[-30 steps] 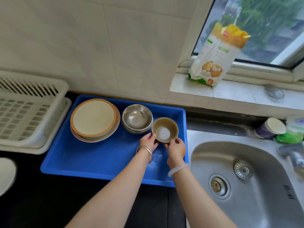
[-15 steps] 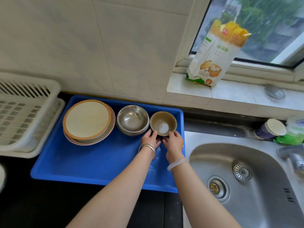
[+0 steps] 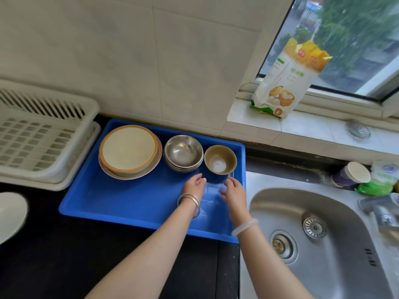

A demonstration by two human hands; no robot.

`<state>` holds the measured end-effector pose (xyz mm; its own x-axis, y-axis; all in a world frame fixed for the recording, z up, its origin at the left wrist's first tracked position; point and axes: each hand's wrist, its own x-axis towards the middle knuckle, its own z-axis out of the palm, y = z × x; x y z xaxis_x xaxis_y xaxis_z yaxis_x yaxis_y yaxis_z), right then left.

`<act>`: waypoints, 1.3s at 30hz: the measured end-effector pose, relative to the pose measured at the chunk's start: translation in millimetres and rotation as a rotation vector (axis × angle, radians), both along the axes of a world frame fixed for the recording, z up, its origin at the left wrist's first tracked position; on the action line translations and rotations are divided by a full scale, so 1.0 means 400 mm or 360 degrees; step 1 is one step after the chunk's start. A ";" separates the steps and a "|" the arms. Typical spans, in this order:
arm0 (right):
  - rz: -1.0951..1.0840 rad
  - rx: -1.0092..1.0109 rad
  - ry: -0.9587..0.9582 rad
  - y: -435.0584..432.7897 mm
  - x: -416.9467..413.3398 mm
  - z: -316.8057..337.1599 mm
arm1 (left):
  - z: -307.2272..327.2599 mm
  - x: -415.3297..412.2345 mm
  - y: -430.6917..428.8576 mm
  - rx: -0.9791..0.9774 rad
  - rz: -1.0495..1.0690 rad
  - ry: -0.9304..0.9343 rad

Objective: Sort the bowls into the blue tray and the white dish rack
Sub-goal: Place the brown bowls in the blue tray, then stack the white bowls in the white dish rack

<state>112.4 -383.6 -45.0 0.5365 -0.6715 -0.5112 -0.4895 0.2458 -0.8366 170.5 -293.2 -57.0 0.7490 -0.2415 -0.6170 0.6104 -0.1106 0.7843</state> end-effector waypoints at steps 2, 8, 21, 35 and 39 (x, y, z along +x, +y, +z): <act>0.0158 -0.0133 0.0033 0.033 -0.025 0.017 | 0.024 -0.019 0.068 0.0109 -0.0123 -0.0158; 0.0629 -0.0352 0.0007 0.207 -0.028 0.066 | 0.097 -0.070 0.337 0.0501 -0.0107 -0.0593; 0.1789 -0.0672 -0.0051 0.817 0.142 0.048 | 0.090 -0.208 0.959 0.1380 0.0836 -0.0726; 0.1518 -0.0179 0.0248 1.028 0.286 -0.018 | 0.024 -0.222 1.147 0.1066 0.1520 -0.0485; 0.1249 0.0052 0.0226 1.043 0.292 -0.005 | 0.022 -0.218 1.159 0.0780 0.1682 -0.0275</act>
